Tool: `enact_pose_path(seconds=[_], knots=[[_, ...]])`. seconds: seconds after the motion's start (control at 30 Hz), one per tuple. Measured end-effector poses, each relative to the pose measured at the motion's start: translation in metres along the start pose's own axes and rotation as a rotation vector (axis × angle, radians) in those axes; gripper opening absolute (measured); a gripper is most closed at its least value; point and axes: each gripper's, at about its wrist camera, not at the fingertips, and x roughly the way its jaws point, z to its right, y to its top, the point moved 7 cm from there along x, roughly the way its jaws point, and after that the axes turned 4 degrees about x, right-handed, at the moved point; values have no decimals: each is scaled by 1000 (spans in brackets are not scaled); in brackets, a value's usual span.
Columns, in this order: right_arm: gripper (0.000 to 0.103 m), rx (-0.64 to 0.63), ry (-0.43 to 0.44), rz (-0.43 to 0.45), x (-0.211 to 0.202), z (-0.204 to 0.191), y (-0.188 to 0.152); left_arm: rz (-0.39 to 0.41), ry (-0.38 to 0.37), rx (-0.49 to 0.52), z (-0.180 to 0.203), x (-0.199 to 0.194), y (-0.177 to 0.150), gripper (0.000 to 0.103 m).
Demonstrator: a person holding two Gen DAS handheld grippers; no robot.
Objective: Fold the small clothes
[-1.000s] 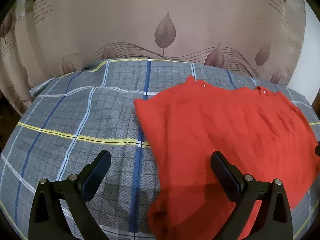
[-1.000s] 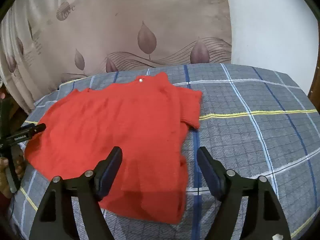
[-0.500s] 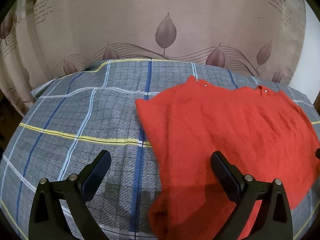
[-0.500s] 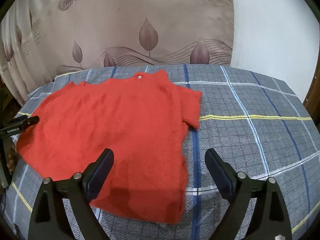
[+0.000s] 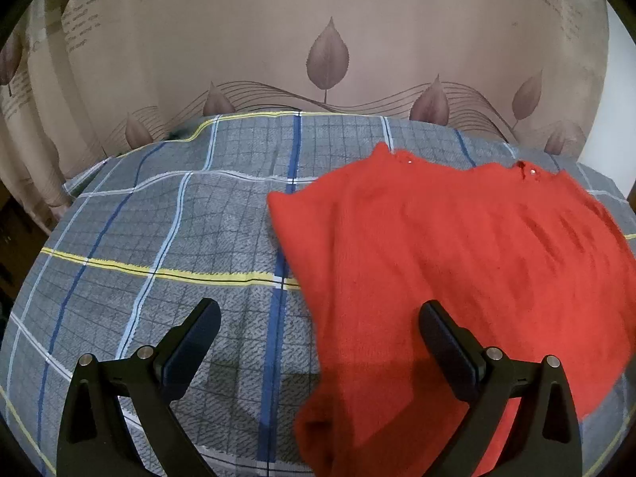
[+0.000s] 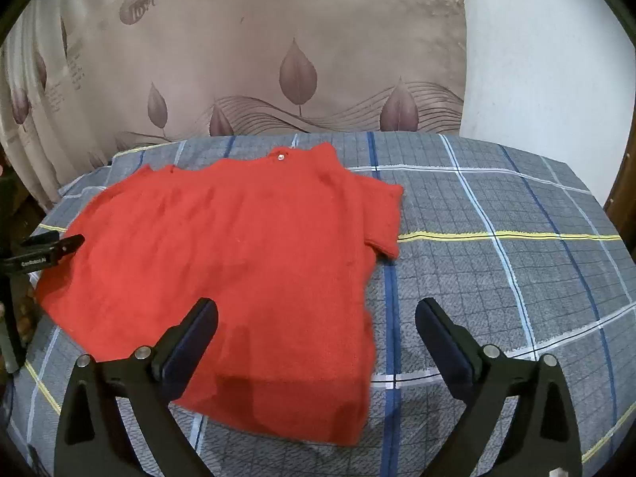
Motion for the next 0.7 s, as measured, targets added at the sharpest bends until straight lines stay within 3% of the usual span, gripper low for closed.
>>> enact_pose_path(seconds=[0.7], knots=[[102,-16,-5,-24,3,-5,0,1,12,14,2,0,-1,100]])
